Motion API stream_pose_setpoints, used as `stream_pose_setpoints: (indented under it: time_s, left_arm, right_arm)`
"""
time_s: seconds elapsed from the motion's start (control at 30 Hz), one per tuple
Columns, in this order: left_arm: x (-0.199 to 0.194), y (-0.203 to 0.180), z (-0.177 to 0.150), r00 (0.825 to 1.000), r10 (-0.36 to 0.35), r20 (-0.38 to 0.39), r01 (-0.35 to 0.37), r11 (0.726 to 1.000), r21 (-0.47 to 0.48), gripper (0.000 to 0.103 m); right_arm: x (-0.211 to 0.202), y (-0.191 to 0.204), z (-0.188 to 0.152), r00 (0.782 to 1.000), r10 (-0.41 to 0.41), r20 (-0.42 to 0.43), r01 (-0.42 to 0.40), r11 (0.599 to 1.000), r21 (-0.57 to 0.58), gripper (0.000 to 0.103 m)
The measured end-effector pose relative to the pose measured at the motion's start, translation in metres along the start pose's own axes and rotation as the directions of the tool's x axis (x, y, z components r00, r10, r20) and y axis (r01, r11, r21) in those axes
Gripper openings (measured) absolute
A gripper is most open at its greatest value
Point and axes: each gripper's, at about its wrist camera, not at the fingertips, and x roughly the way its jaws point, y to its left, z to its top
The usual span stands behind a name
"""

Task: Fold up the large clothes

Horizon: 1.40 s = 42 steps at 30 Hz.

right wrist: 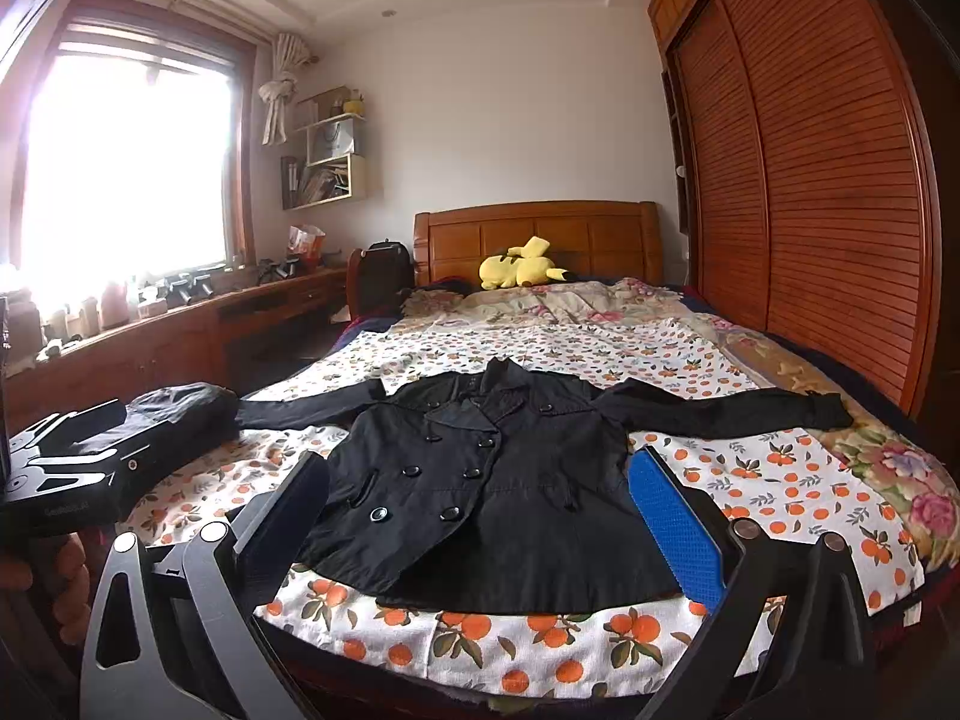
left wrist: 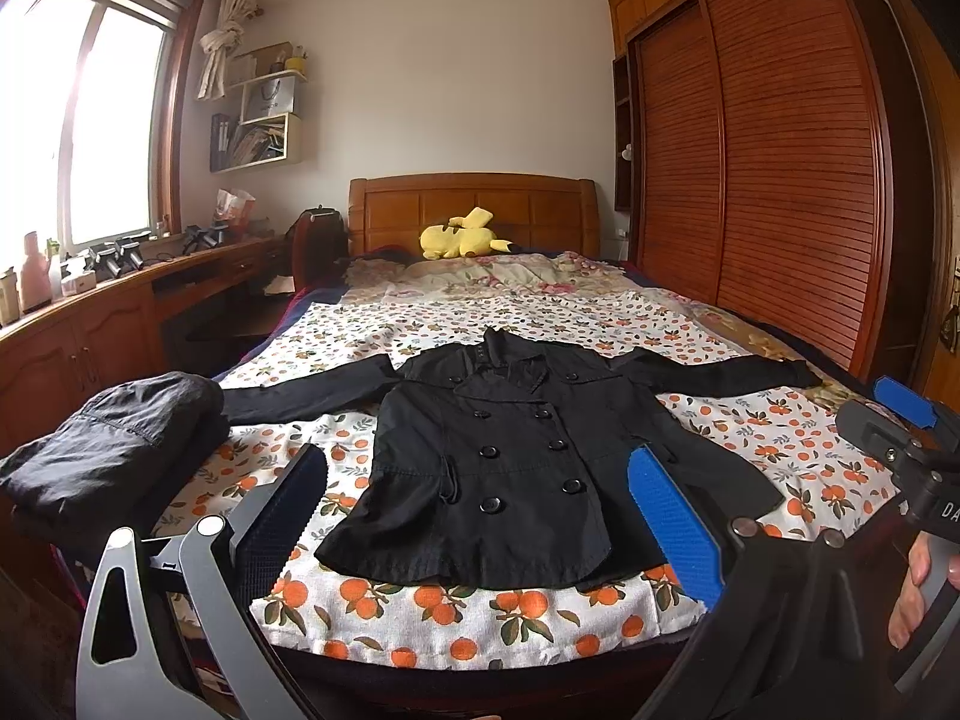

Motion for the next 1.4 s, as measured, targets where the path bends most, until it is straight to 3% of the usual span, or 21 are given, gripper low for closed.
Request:
stream_pose_setpoints:
  time_s: [1.4]
  left_arm:
    - [0.0004, 0.0002, -0.0034, 1.000, 0.005, 0.008, -0.005, 1.000, 0.003, 0.101]
  right_arm:
    - [-0.0041, 0.0000, -0.0034, 1.000, -0.010, 0.005, 0.010, 1.000, 0.005, 0.097]
